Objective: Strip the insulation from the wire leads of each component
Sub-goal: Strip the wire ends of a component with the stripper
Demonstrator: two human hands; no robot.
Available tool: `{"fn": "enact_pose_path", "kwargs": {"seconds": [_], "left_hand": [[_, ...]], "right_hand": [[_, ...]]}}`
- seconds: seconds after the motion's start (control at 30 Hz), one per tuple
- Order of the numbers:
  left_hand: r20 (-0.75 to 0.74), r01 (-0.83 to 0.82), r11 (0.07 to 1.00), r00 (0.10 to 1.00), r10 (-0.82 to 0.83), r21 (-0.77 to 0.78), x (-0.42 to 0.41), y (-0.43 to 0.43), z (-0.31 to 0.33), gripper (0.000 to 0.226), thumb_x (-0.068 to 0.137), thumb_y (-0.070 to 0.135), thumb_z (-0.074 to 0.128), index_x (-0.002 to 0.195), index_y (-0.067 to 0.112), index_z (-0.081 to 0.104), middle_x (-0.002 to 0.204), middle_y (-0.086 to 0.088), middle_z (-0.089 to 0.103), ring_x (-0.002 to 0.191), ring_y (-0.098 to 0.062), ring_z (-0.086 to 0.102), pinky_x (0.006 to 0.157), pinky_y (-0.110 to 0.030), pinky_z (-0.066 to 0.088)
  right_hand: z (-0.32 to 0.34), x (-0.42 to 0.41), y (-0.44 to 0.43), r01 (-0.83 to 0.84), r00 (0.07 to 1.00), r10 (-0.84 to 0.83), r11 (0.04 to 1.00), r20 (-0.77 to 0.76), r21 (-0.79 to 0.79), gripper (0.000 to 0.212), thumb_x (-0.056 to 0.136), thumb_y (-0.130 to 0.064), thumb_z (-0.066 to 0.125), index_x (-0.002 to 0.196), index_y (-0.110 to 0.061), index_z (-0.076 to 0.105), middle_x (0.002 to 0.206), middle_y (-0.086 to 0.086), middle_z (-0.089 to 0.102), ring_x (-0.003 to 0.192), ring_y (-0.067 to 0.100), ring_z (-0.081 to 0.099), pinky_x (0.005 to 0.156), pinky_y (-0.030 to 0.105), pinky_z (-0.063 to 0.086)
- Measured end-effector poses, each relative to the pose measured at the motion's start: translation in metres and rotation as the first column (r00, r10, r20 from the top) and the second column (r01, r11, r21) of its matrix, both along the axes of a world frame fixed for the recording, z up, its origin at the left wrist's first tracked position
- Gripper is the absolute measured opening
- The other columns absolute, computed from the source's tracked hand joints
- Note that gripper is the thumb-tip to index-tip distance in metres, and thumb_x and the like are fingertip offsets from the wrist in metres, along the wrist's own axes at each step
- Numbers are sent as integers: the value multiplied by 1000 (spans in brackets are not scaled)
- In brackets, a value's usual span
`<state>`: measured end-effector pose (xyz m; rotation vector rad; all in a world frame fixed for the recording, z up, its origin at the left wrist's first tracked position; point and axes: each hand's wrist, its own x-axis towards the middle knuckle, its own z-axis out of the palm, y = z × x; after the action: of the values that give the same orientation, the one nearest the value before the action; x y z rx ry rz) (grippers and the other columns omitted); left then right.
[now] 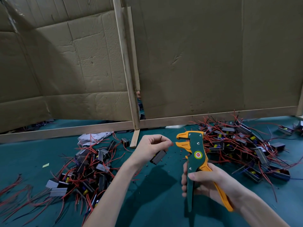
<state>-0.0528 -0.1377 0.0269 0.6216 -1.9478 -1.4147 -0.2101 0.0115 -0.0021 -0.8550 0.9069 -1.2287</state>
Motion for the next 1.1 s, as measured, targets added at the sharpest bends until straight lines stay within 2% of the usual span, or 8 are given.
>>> {"fn": "enact_pose_path", "kwargs": {"seconds": [0.2,0.53,0.67,0.77,0.9,0.97,1.07,1.1], "left_hand": [[19,43,999,999,-43,-14,1,0,3,14,87,13,67,76,20,72,69,8,65,65,-3,56,65,-12,44],[65,60,998,996,-60,0,4,1,8,15,85,12,68,72,18,70,72,-4,61,67,-9,52,63,-15,44],[88,60,998,994,-60,5,6,0,9,15,86,11,67,72,15,69,69,-2,60,64,-7,51,59,-11,44],[116,70,997,991,-71,14,7,-4,7,14,87,13,66,74,16,69,68,2,62,64,-5,52,62,-12,43],[25,144,975,988,-150,168,6,-5,-3,9,91,12,60,83,13,61,80,-1,69,69,-8,59,61,-15,44],[19,174,968,983,-180,181,2,-3,-10,13,94,10,53,84,11,61,85,-3,70,72,-6,62,65,-13,46],[50,115,992,992,-118,61,-3,-3,-16,16,94,11,54,83,11,65,83,2,69,81,-3,62,79,-12,46],[57,88,996,994,-90,31,-5,-4,-16,15,94,12,55,83,12,66,82,4,68,80,0,61,79,-10,44]], "right_hand": [[1,1,1,1,1000,-1,1000,-8,18,49,56,-4,80,99,7,61,85,30,61,73,40,63,68,48,56],[0,8,1,22,999,-21,999,-34,30,33,56,-10,84,83,1,69,76,28,60,67,39,63,61,44,56],[-5,20,-2,117,986,-109,991,-123,67,22,60,-18,82,68,-5,66,61,22,54,50,31,56,50,37,51],[-7,30,-1,183,972,-166,978,-166,98,16,63,-17,82,60,-11,67,57,20,53,47,29,54,48,34,49],[-14,30,-4,351,927,-317,922,-199,164,37,75,-20,73,50,-4,51,49,13,44,38,23,44,40,26,39],[-15,26,-5,393,917,-373,905,-144,161,31,76,-17,70,55,-3,53,52,14,47,40,24,47,40,27,41],[-4,21,-6,319,944,-325,942,55,103,7,69,-4,69,73,1,66,68,24,59,57,33,62,53,39,56],[-3,18,-6,290,952,-296,953,72,88,14,66,1,71,79,2,66,72,25,61,62,35,64,56,41,57]]}}
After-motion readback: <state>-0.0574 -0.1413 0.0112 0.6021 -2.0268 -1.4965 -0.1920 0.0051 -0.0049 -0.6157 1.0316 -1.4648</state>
